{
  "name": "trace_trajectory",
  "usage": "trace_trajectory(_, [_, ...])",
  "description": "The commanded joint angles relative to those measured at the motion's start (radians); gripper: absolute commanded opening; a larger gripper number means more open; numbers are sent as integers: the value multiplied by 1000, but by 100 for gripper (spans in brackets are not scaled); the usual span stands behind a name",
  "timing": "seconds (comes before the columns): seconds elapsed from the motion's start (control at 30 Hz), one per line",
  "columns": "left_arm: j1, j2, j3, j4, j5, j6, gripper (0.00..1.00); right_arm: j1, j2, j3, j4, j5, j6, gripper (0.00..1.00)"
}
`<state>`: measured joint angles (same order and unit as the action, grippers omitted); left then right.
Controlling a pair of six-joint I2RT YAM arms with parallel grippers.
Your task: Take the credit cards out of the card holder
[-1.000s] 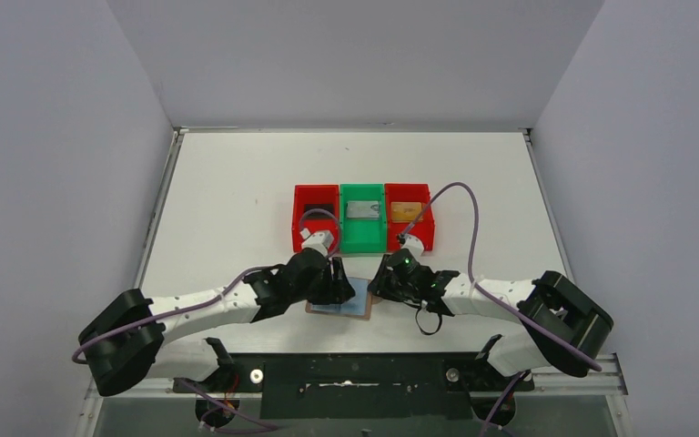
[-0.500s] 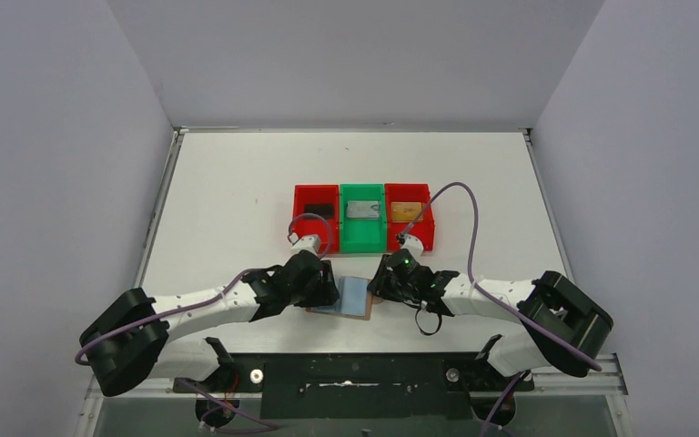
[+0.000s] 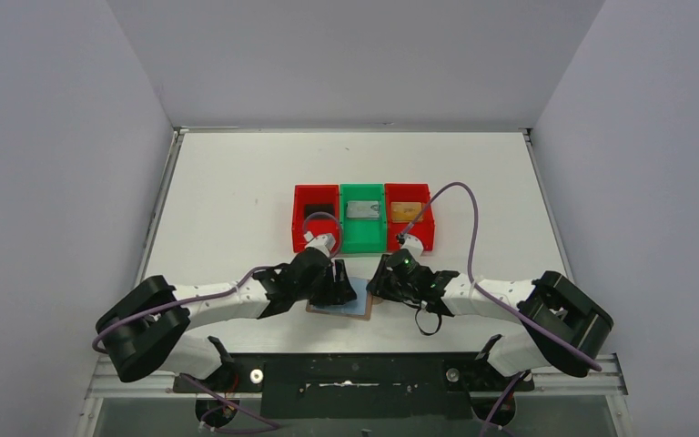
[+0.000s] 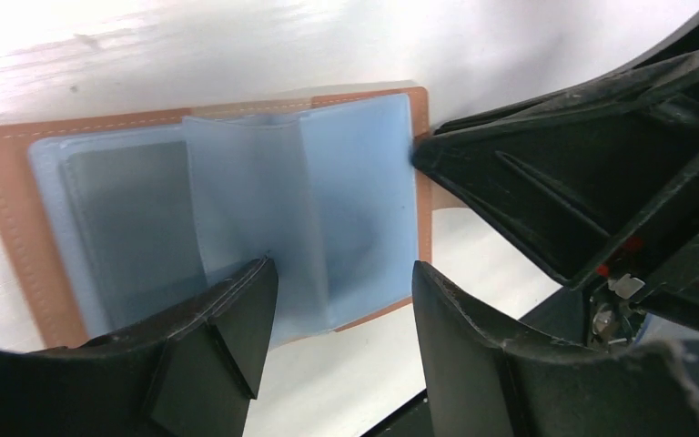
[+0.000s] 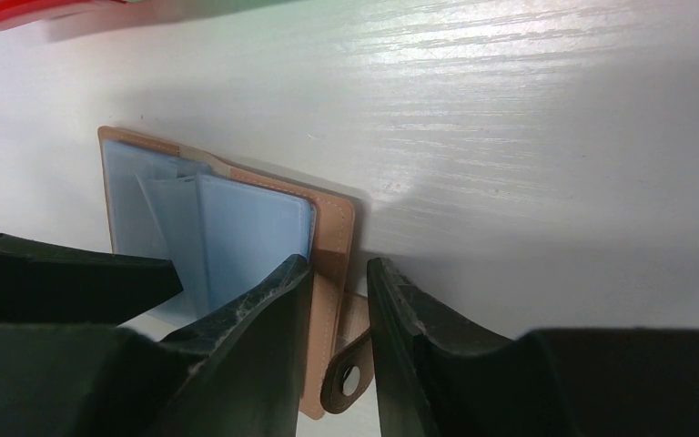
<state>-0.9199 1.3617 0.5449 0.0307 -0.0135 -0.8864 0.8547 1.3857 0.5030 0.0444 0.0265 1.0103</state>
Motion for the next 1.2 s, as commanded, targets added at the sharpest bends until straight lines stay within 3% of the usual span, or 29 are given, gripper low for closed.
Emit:
trace_trajectory(0.0, [0,21,4,117,90,6,56,8,6,7,-22,9,-6,32])
trace_trajectory(0.1, [0,-3,20,72,58,17,56,9,13,19,-29,9,-12,32])
trace_trajectory(0.27, [8,-105,43,-165,-136,24,60,8,-2,11,-45,28,-2,32])
trace_trajectory(0.4, [16,-177,18,-241,-217,8,64,9,6,15,-46,26,-9,33])
trace_trajectory(0.83, [15,-58,33,-219,-171,14,64,10,17,26,-49,29,-12,31])
trace_trajectory(1.17, [14,-130,32,-181,-112,54,60,10,22,24,-44,26,-10,31])
